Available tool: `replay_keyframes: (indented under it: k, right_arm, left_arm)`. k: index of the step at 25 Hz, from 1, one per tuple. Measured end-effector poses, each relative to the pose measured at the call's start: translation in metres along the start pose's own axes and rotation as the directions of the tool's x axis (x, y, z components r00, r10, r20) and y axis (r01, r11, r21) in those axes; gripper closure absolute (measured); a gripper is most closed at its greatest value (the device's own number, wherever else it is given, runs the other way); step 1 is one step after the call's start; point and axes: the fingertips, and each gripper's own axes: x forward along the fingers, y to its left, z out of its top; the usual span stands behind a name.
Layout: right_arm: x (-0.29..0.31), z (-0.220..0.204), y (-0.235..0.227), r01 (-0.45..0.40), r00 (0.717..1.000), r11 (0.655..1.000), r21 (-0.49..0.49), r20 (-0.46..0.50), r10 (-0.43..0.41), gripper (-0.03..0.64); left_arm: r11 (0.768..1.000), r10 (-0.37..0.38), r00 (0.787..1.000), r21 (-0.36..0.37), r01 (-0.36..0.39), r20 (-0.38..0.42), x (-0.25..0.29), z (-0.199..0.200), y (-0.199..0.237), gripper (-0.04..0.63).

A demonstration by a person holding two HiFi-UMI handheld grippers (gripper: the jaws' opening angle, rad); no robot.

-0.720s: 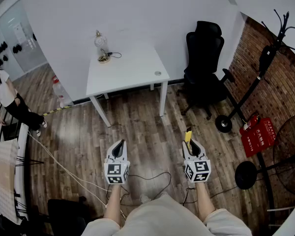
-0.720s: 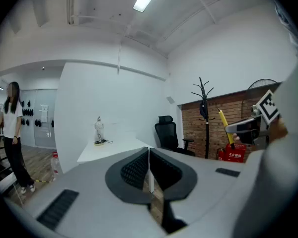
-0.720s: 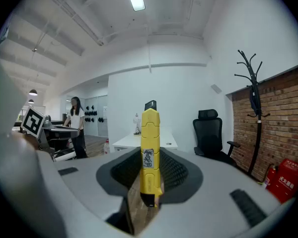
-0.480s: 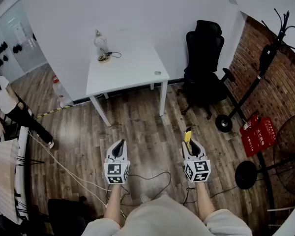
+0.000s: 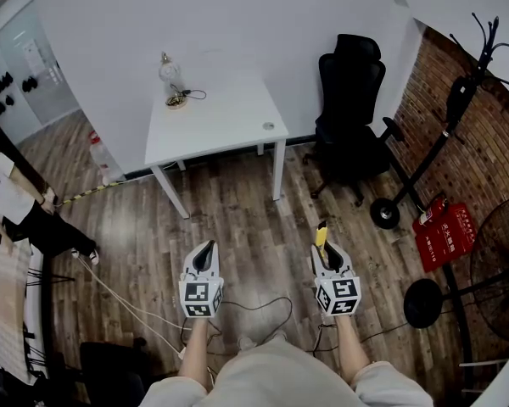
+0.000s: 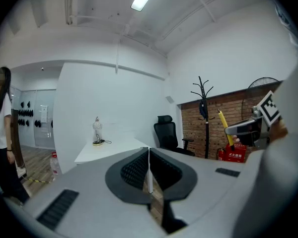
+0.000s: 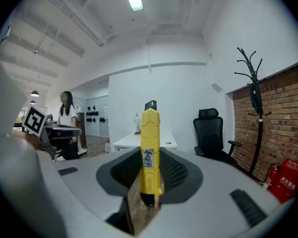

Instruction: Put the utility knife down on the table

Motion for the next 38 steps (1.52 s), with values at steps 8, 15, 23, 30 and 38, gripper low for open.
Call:
replay_keyframes:
  k: [8,15,23,30,38]
  right_arm:
    - [0.004,-0.005,-0.023,-0.042,0.999,0.999,-0.019,-0.015,0.042,0.508]
    - [0.011,-0.011,-0.042,-0.052,0.998,0.999,-0.006,-0.025,0.052,0.508]
    - [0.05,-0.016,-0.045,-0.065,0.997,0.998,-0.017,-0.049,0.064,0.506]
    - [0.127,-0.005,-0.067,-0.055,0.997,0.998,-0.033,-0.053,0.054,0.506]
    - [0.255,0.031,-0.096,-0.019,0.998,0.999,-0.03,-0.065,0.017,0.506]
  left_arm:
    - [1.0,0.009,1.0,-0.005,-0.009,-0.004,0.021,0.0,-0.03,0.586]
    - [1.0,0.002,1.0,-0.005,-0.002,-0.024,0.037,-0.006,-0.048,0.586]
    - [1.0,0.002,1.0,-0.016,-0.003,-0.028,0.074,-0.014,-0.029,0.586]
    - [0.999,-0.04,0.999,-0.026,0.039,-0.024,0.162,-0.013,-0.007,0.586]
    - [0.995,-0.094,0.995,-0.042,0.093,-0.036,0.29,0.008,0.049,0.586]
